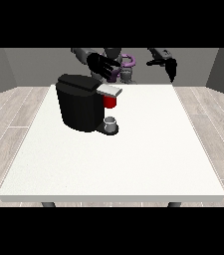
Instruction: Insert the coffee pod into the coffee machine and close the lid
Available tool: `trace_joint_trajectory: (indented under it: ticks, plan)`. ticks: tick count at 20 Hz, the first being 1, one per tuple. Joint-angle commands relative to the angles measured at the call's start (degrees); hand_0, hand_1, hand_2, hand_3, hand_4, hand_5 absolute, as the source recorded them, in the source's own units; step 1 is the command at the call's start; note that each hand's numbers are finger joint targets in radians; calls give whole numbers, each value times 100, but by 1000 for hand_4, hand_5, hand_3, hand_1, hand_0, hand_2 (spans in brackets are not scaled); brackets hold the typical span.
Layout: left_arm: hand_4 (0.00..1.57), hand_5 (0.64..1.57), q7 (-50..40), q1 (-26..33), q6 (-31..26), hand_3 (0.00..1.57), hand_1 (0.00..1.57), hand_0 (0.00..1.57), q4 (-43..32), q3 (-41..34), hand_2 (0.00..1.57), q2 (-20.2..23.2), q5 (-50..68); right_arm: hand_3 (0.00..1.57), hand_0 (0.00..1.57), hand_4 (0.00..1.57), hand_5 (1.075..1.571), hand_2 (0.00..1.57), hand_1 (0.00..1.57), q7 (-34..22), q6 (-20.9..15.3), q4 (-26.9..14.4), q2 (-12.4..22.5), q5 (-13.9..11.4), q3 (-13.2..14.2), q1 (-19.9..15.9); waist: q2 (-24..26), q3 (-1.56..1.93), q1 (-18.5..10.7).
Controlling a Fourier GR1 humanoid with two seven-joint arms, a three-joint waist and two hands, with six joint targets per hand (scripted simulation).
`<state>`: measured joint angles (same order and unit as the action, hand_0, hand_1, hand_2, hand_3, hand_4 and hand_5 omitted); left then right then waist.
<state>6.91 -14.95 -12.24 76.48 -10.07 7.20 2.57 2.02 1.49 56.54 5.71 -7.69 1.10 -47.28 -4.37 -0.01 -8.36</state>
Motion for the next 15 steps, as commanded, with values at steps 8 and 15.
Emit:
trace_joint_trajectory:
  ticks: [8, 15]
  plan:
    - [245, 1571, 302, 151, 214, 0, 0, 0, -27, 180, 0, -232, -96, 0, 0, 259, 1571, 0, 0, 429, 240, 439, -555, 234, -427, 475, 468, 0, 345]
    - [192, 1571, 332, 561, 177, 0, 0, 0, -243, 16, 0, -140, -14, 0, 0, 157, 1571, 0, 0, 1107, -241, 1024, -568, 1267, -1321, 2602, 1093, 2, 725]
